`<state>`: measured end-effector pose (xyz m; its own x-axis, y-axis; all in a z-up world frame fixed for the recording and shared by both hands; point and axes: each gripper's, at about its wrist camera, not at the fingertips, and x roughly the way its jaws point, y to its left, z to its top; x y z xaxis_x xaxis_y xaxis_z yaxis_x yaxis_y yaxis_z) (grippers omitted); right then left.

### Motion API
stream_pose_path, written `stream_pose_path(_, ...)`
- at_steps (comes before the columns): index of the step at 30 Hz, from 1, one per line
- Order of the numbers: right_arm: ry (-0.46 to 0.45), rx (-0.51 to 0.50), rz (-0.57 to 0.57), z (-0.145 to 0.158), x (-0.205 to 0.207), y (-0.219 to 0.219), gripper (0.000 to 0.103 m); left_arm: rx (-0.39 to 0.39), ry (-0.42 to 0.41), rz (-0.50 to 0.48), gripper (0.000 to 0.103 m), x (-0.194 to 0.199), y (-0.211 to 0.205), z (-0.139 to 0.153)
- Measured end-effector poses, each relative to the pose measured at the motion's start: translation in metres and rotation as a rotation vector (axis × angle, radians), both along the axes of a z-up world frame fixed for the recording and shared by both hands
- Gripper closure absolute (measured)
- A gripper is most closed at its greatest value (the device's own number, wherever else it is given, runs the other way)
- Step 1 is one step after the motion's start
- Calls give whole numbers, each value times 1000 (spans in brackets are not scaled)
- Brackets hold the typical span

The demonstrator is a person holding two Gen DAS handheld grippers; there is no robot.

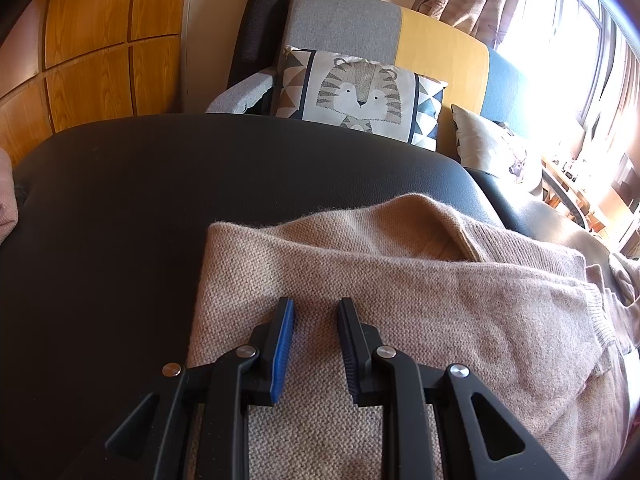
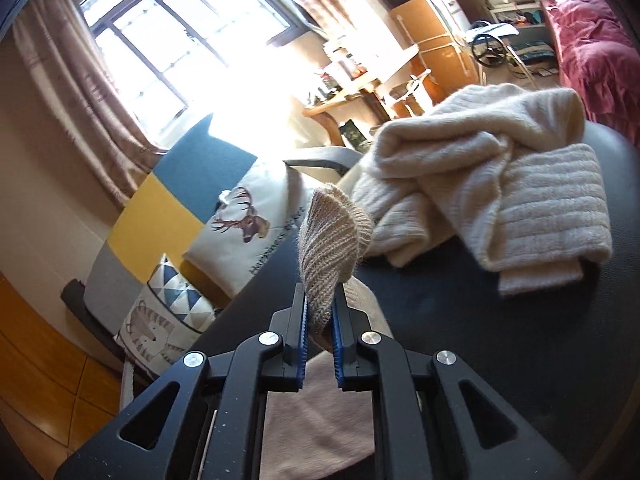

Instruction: Fold clothes

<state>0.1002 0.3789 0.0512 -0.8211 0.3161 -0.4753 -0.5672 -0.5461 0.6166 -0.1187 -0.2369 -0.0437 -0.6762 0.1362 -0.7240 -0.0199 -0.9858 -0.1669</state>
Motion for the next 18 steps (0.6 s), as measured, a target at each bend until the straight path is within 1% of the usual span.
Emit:
stream_pose_path(5,64,32,130,36,-37,-50,92,25,-3,-2,80,-1,-3,0)
stream_pose_path(7,78,46,193,44,-51,-74,92,30,-9,-3,80,-2,-4,1)
stream_pose_path(11,75,64,315,53,-81,-121,92,54,-36,-23,78,-8,-3,9)
stream_pose_path(13,60,81,353,55,-94,-141,92,93,-46,-47,78,-11,-1,16)
stream_pose_path(15,55,88,389,54,-104,-158,92,127,-41,-69,77,-10,6,25)
stream_pose_path(18,64,87,449,52,-118,-183,92,121,4,-159,77,-4,31,43)
